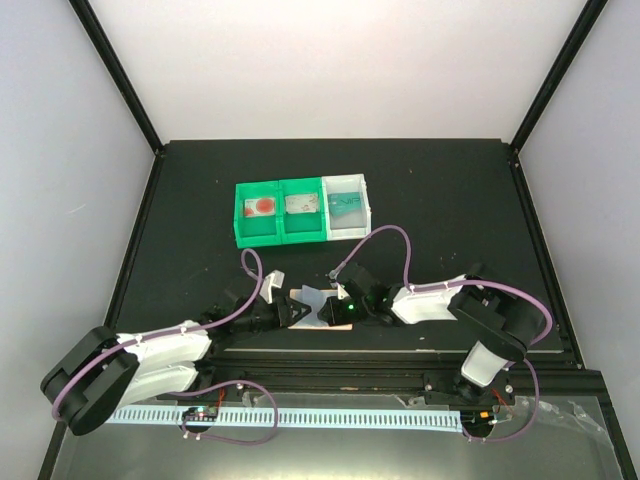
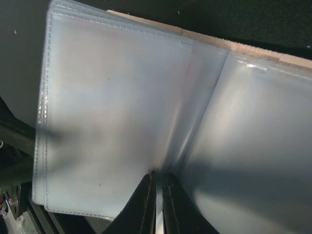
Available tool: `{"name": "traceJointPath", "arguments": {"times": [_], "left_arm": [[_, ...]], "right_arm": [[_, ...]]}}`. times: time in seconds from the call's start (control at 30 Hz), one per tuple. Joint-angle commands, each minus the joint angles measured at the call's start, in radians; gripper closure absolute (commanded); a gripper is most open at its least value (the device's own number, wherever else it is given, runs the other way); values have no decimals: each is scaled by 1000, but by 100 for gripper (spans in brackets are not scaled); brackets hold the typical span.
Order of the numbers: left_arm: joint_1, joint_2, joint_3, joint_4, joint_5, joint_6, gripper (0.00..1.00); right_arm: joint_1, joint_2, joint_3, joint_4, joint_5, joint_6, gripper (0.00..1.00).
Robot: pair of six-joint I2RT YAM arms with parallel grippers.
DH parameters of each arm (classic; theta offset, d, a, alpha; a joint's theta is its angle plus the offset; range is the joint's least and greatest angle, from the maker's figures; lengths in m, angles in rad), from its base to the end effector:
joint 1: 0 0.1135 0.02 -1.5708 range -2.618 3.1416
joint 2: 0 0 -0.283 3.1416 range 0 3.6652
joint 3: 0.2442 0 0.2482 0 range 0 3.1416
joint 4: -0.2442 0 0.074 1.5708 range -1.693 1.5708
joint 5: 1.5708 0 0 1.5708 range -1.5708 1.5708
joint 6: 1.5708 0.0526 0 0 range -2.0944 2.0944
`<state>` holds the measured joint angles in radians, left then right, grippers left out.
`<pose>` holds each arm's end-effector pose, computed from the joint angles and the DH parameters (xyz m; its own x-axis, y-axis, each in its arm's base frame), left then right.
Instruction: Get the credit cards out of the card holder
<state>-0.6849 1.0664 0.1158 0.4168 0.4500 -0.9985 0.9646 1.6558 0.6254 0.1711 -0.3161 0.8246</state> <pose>0.1222 -0.1294 0.1384 -0.9361 -0.2128 -0.2802 0.1343 0.5200 -0.8436 0.1577 0.2562 0.1259 -0.9514 -0.1474 -0.2704 -0.2919 0.7114 0.6393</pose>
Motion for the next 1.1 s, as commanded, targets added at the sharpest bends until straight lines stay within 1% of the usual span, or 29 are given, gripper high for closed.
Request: {"name": "traceJointPath", "arguments": {"times": [0.0,0.07,0.13,0.33,0.5,0.83,0.97,1.07], "left_arm": [[-12,-22,50,-19,17,31,59],[-16,-35,53,-26,13,28,54],[-21,-47,58,-38,10,27,53],[-27,-88,59,-89,-7,35,56],[-34,-114,63,-112,-21,38,56],[-41,-31,71,-70,-14,45,54],[-42,-1,76,-51,-6,50,60],[-44,6,80,-50,-5,55,68]], "right_arm": [[6,-16,-23,8,19,2,93],[6,-17,-24,9,20,1,92],[6,-17,-25,11,16,0,93],[6,-33,-29,6,26,-6,93],[6,-31,-28,11,22,-4,93],[6,-28,-33,21,15,0,93],[7,-23,-33,32,5,2,93],[6,-26,-35,40,3,6,93]]}}
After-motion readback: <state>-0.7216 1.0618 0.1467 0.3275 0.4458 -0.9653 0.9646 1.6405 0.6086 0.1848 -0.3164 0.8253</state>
